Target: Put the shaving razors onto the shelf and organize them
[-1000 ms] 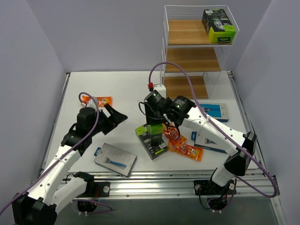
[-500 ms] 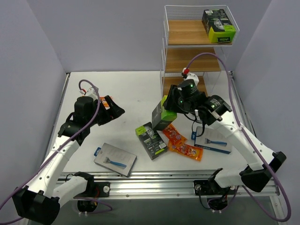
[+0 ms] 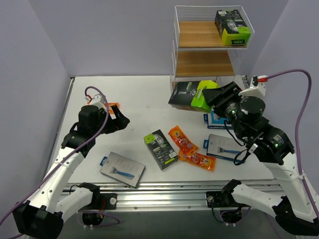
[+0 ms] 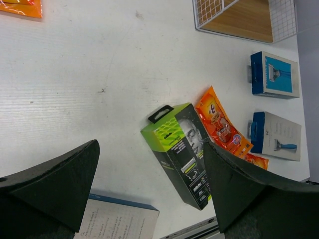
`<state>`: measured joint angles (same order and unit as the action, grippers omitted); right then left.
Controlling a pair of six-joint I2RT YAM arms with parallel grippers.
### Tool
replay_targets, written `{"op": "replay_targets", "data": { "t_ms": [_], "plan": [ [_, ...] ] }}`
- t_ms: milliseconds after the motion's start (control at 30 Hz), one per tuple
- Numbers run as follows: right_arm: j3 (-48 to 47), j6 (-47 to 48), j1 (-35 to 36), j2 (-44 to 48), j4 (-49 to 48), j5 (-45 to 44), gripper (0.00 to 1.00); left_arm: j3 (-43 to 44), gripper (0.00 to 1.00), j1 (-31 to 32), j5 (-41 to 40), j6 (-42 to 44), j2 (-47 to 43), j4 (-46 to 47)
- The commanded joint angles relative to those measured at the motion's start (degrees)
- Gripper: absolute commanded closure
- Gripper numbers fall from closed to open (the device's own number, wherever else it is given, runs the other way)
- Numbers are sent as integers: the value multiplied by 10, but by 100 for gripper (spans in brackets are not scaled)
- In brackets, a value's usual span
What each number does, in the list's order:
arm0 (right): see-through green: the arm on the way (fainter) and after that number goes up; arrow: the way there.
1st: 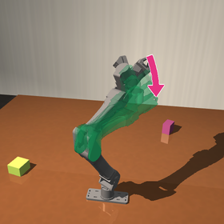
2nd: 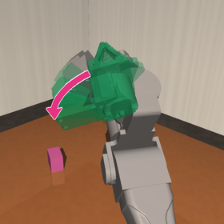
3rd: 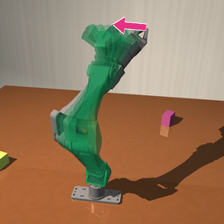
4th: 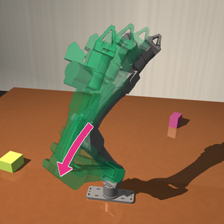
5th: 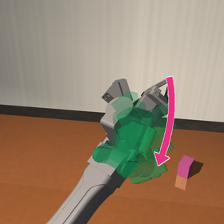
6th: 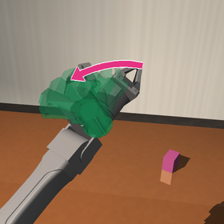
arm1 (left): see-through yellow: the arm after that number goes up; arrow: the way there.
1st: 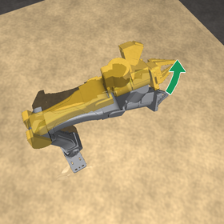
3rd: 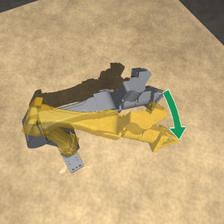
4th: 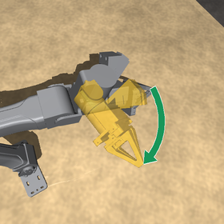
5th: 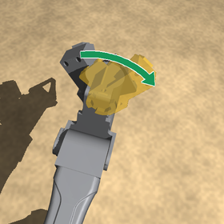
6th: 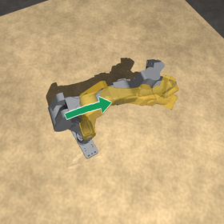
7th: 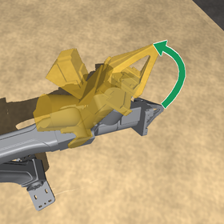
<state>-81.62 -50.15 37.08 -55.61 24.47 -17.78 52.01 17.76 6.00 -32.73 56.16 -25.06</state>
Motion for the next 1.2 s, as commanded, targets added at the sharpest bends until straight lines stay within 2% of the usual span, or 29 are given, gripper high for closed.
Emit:
{"op": "replay_targets", "data": {
  "t_ms": [0, 300, 467, 667, 1033, 1167],
  "plan": [
    [-25, -31, -4, 16, -117, -96, 100, 1, 6, -3, 9, 20, -11, 41],
    [-122, 42, -4, -17, -188, -216, 100, -8, 6, -2, 22, 21, -16, 39],
    [-125, 74, -4, -40, -258, -258, 100, -12, 6, -1, 44, 14, -11, 48],
    [-100, 97, -4, -69, -355, -298, 100, -13, 6, 2, 38, 14, -17, 42],
    [-118, 163, -4, -145, -495, -356, 100, -12, 6, 10, 44, 14, -4, 43],
    [-113, 197, -5, -172, -573, -372, 100, -12, 6, 12, 46, 14, 2, 44]
  ]
}}
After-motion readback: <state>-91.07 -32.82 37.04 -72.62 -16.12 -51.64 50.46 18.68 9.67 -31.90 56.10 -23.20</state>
